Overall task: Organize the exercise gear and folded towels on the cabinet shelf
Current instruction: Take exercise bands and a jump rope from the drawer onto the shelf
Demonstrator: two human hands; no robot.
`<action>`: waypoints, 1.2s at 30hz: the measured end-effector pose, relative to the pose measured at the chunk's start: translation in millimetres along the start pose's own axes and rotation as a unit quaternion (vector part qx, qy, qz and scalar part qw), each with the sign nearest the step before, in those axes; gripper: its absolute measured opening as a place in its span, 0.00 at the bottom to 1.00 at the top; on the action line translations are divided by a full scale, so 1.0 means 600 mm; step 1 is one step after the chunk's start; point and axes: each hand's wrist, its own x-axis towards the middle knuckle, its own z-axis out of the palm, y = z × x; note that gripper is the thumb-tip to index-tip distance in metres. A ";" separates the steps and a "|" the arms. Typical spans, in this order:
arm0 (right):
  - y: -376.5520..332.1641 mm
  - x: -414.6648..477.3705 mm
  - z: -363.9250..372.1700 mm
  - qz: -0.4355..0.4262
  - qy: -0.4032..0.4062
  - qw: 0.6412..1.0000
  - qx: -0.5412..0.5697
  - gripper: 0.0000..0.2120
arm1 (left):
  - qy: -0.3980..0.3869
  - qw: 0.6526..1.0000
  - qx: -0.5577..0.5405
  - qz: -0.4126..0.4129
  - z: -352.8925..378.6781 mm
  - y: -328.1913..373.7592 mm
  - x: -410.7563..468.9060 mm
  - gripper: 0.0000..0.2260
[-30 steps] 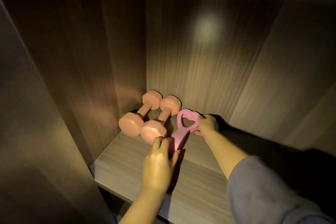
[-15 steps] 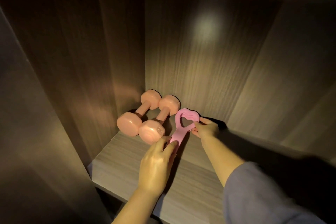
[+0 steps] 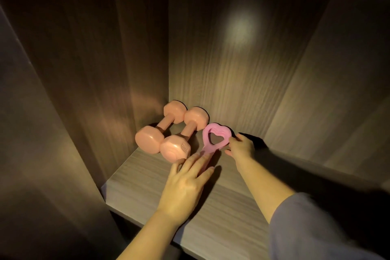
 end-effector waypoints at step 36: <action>-0.017 -0.453 -0.288 -0.205 -0.102 0.736 -0.637 0.31 | -0.188 0.960 0.003 -0.208 -0.223 0.208 -0.136 0.26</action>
